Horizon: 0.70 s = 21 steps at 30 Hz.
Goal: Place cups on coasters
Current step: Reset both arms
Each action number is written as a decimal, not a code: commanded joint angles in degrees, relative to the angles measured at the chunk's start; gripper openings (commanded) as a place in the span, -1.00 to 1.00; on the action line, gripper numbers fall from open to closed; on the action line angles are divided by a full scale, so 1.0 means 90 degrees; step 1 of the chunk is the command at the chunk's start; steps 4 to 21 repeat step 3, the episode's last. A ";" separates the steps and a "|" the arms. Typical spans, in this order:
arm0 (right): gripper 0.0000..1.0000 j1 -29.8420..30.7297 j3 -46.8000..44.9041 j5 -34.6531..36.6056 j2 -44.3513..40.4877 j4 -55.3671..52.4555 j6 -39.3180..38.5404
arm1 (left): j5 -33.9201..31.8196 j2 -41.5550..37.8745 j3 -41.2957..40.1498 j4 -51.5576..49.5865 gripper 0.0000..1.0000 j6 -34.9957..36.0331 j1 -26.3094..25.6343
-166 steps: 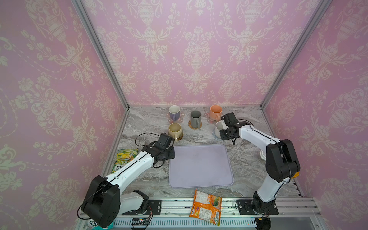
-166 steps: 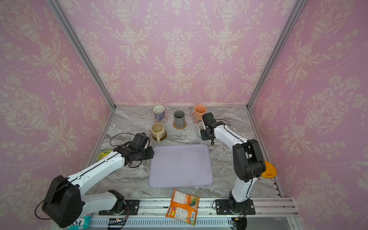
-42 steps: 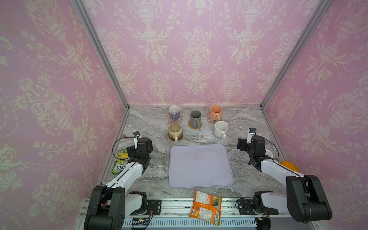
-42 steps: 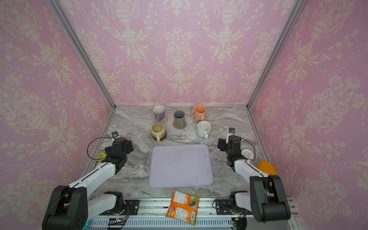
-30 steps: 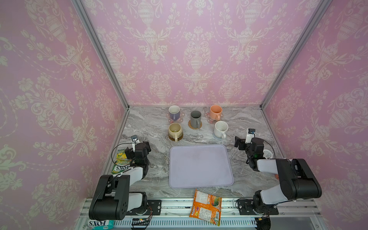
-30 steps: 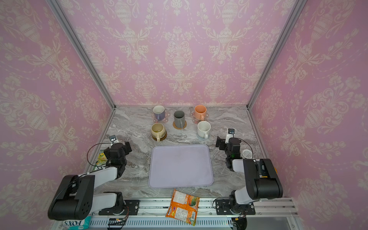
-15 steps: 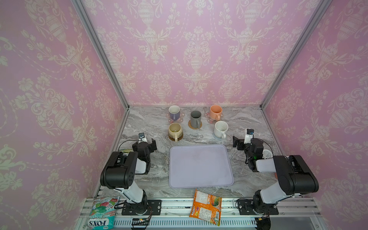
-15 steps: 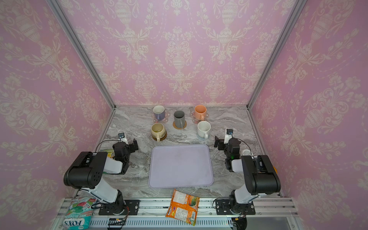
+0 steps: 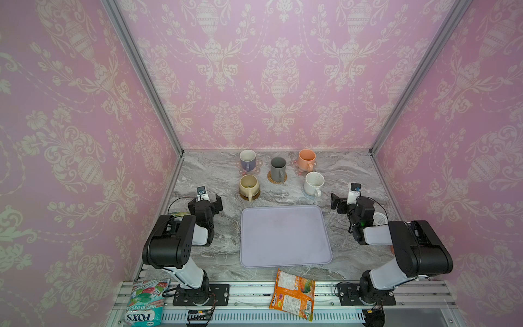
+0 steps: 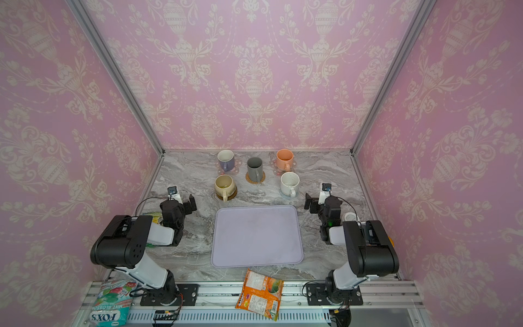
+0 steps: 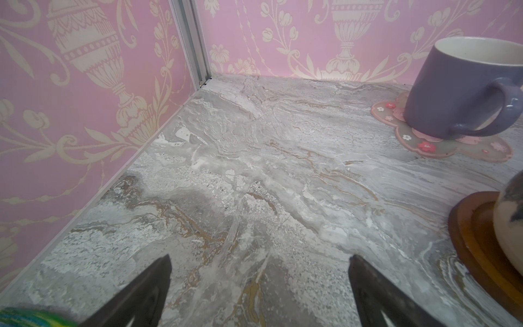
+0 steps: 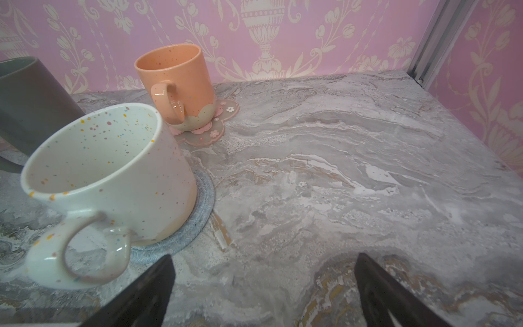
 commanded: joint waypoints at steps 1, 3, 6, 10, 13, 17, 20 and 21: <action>1.00 0.0045 0.0079 0.0125 0.0000 0.0029 -0.0093 | 0.0066 0.0015 0.0090 0.0041 0.99 0.0165 0.0043; 1.00 0.0040 0.0068 0.0118 -0.0017 0.0047 -0.0094 | 0.0066 0.0012 0.0090 0.0041 0.99 0.0165 0.0043; 1.00 0.0040 0.0068 0.0118 -0.0017 0.0047 -0.0094 | 0.0066 0.0012 0.0090 0.0041 0.99 0.0165 0.0043; 1.00 0.0040 0.0068 0.0118 -0.0017 0.0047 -0.0094 | 0.0066 0.0012 0.0090 0.0041 0.99 0.0165 0.0043; 1.00 0.0040 0.0068 0.0118 -0.0017 0.0047 -0.0094 | 0.0066 0.0012 0.0090 0.0041 0.99 0.0165 0.0043; 1.00 0.0040 0.0068 0.0118 -0.0017 0.0047 -0.0094 | 0.0066 0.0012 0.0090 0.0041 0.99 0.0165 0.0043; 1.00 0.0040 0.0068 0.0118 -0.0017 0.0047 -0.0094 | 0.0066 0.0012 0.0090 0.0041 0.99 0.0165 0.0043; 1.00 0.0040 0.0068 0.0118 -0.0017 0.0047 -0.0094 | 0.0066 0.0012 0.0090 0.0041 0.99 0.0165 0.0043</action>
